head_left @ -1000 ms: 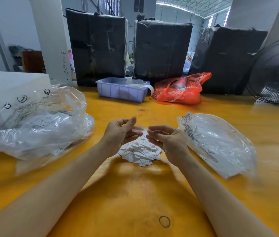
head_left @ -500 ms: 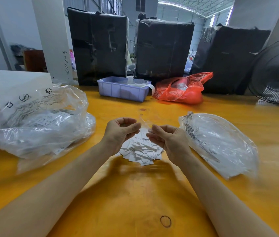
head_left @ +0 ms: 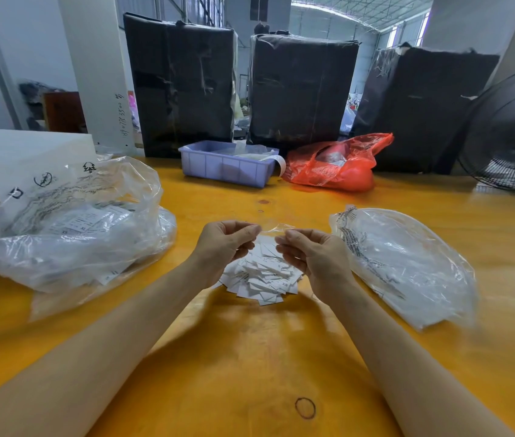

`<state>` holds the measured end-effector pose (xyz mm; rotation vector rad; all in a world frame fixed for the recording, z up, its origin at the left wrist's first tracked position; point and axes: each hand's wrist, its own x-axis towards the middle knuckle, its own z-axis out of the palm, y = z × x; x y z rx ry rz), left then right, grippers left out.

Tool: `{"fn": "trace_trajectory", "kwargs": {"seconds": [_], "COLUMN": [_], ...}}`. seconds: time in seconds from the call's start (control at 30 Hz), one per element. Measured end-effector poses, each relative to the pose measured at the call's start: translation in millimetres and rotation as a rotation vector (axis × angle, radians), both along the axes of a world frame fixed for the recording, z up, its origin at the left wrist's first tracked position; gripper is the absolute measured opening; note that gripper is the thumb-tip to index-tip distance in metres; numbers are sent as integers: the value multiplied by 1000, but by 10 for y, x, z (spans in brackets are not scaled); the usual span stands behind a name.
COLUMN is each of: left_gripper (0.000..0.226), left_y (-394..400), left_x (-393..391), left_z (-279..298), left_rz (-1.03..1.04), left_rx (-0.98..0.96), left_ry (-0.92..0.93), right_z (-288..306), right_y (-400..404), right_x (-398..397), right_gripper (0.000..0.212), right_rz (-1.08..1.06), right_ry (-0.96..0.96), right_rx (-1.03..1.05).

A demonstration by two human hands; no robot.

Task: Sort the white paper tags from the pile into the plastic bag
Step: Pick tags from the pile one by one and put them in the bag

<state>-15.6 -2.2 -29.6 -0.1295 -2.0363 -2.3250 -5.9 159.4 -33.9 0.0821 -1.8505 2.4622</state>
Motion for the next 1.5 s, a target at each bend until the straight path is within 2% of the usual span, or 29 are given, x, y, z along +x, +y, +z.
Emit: {"fn": "trace_trajectory", "kwargs": {"seconds": [0.07,0.1,0.2,0.3,0.37,0.5,0.6,0.63,0.7,0.77,0.83,0.97,1.03,1.1,1.17,1.23,1.3,1.5], "left_gripper": [3,10,55,74,66,30,11,10,13,20,28,34,34,33,32,29,28,33], "left_y": [-15,-27,-84,-115,-101,-112,-153,-160,-173,-197,-222,-236,-233,-222,-210,-201,-194,-182], "left_x": [-3,-10,-25,-13,-5,-23,-76,-97,-132,-152,-157,-165,-169,-167,-167,-171,-170,-135], "left_z": [12,16,26,28,33,34,0,-16,-51,-74,-82,-84,-84,-88,-90,-93,-93,-77], "left_rz": [-11,-27,-123,-248,-271,-257,-145,-90,10,59,65,71,76,75,76,78,74,58], "left_rx": [-21,-34,-157,-346,-369,-338,-318,-303,-246,-169,-118,-89,-86,-71,-62,-76,-89,-105], "left_ry": [-15,-10,96,211,205,174,169,166,128,75,52,64,64,58,61,66,65,75], "right_z": [-2,-1,21,82,122,145,143,129,75,-12,-87,-96,-88,-110,-157,-233,-275,-189], "right_y": [11,16,13,-30,-54,-91,-37,-4,38,13,-31,-28,13,61,87,74,56,87], "right_x": [-2,-1,20,62,76,47,-34,-68,-104,-103,-124,-164,-203,-271,-332,-357,-350,-250], "right_gripper": [3,2,5,9,12,3,6,11,20,37,49,54,40,32,39,46,43,22], "right_rz": [-1,4,51,146,170,114,-54,-133,-166,-37,38,-15,-131,-268,-232,-59,35,-190], "right_ry": [20,38,151,249,291,350,315,319,345,312,312,317,352,348,262,174,176,382], "right_rx": [43,96,400,570,583,633,543,586,859,1133,1278,1171,1094,1100,1192,1317,1372,1164]}}
